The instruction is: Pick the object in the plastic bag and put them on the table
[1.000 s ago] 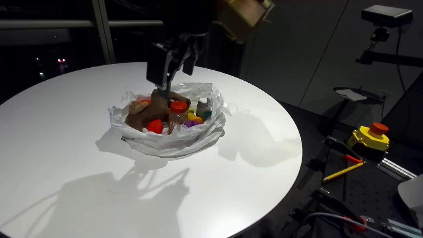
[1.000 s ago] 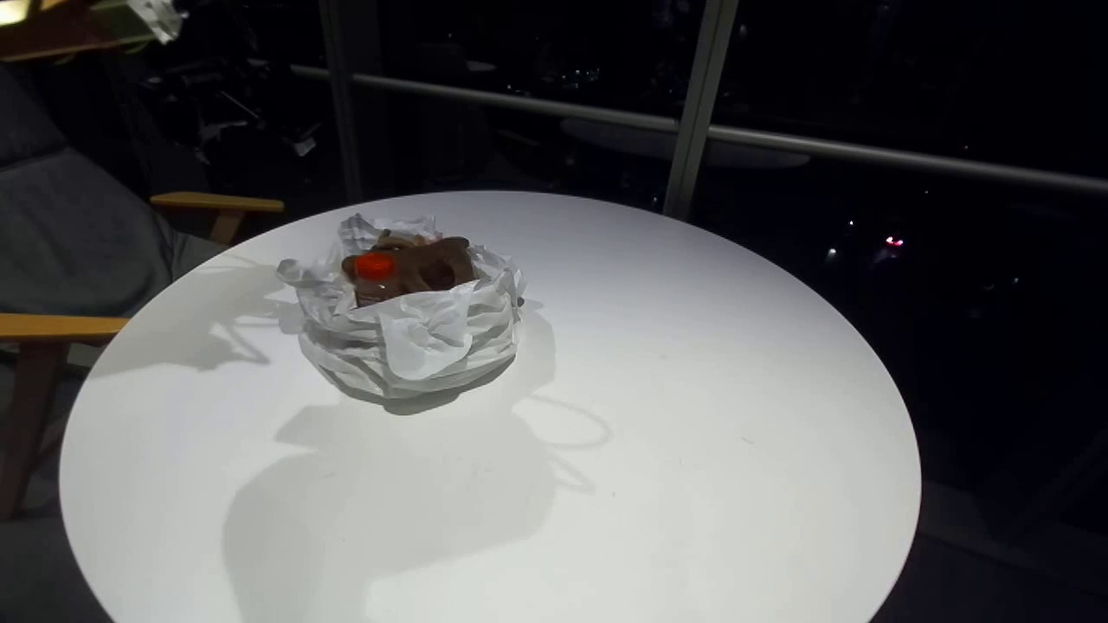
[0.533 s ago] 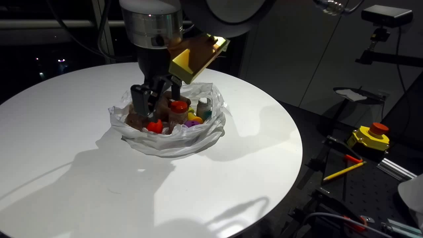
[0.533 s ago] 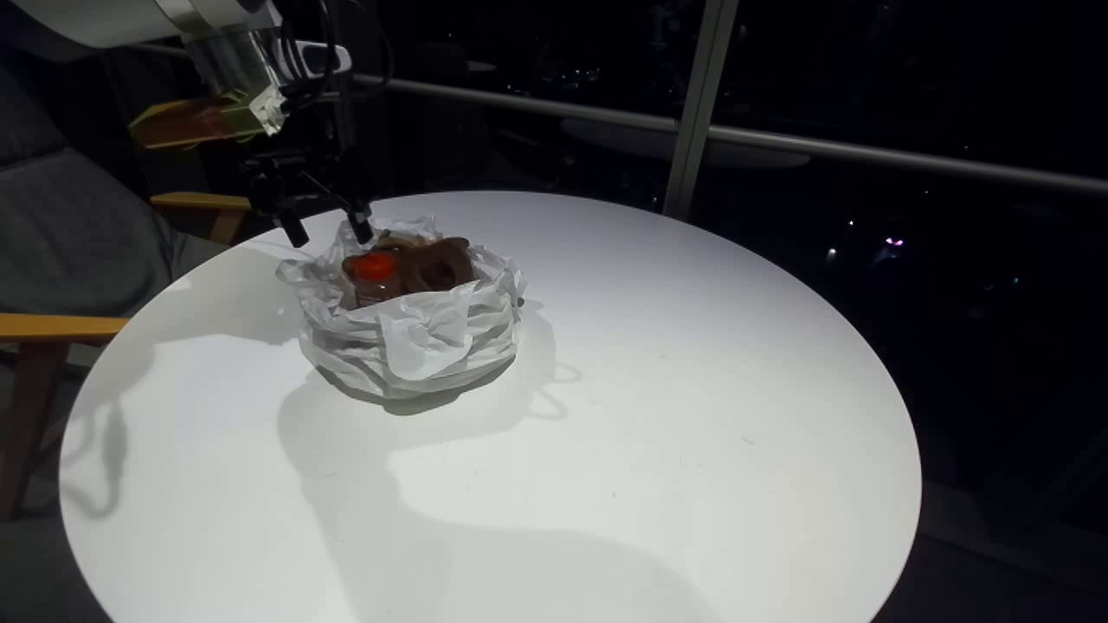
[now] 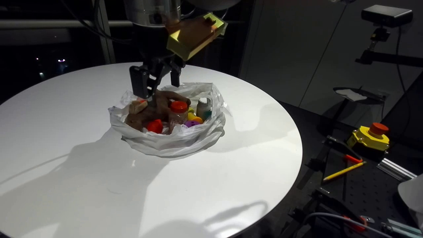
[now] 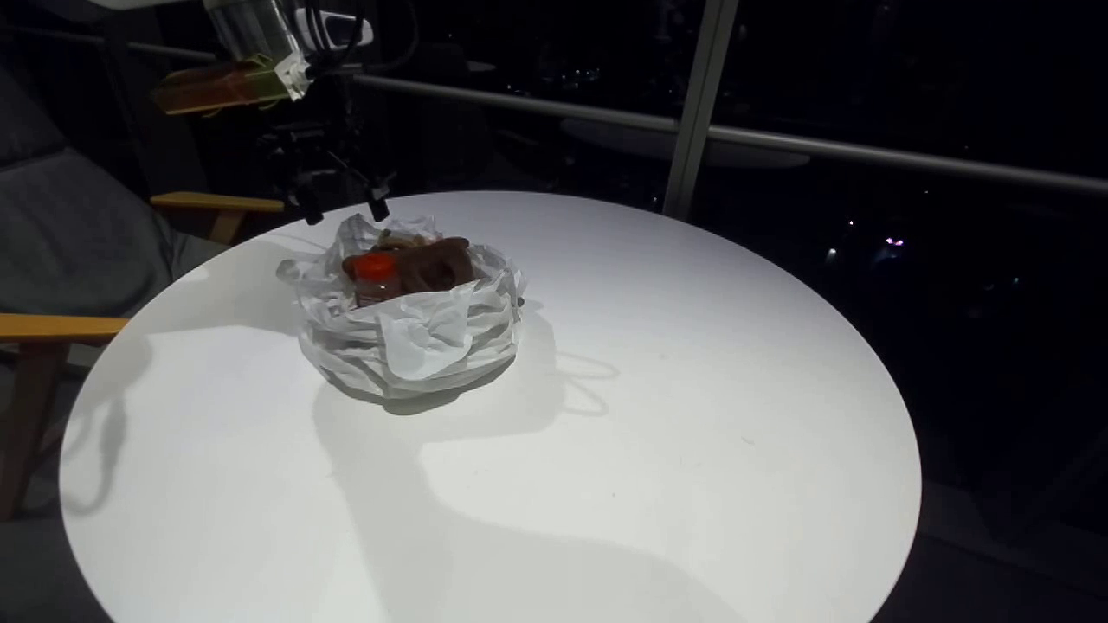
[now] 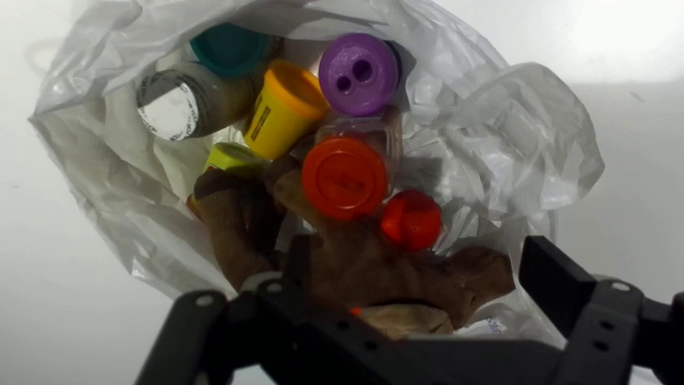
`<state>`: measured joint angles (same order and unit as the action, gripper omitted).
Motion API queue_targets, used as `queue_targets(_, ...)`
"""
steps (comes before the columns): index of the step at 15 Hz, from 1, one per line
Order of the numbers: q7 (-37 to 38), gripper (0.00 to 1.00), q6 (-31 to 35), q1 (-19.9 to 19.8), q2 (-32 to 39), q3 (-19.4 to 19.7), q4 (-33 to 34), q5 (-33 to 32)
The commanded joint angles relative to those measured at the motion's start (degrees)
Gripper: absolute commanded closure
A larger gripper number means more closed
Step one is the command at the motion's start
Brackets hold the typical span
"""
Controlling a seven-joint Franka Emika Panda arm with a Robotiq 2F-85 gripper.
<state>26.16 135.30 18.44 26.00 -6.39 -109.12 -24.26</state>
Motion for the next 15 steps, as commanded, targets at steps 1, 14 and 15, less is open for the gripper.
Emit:
queue_targets(1, -5.84, 0.0, -4.13, -1.12, -1.61, 0.65, 0.73, 4.32)
queue_targets(14, -19.9, 0.0, -9.78, -5.01, 4.87, -0.05, 5.26, 12.39)
queue_targets(15, -20.09, 0.0, -9.83, -4.88, 5.53, 0.17, 5.64, 12.25)
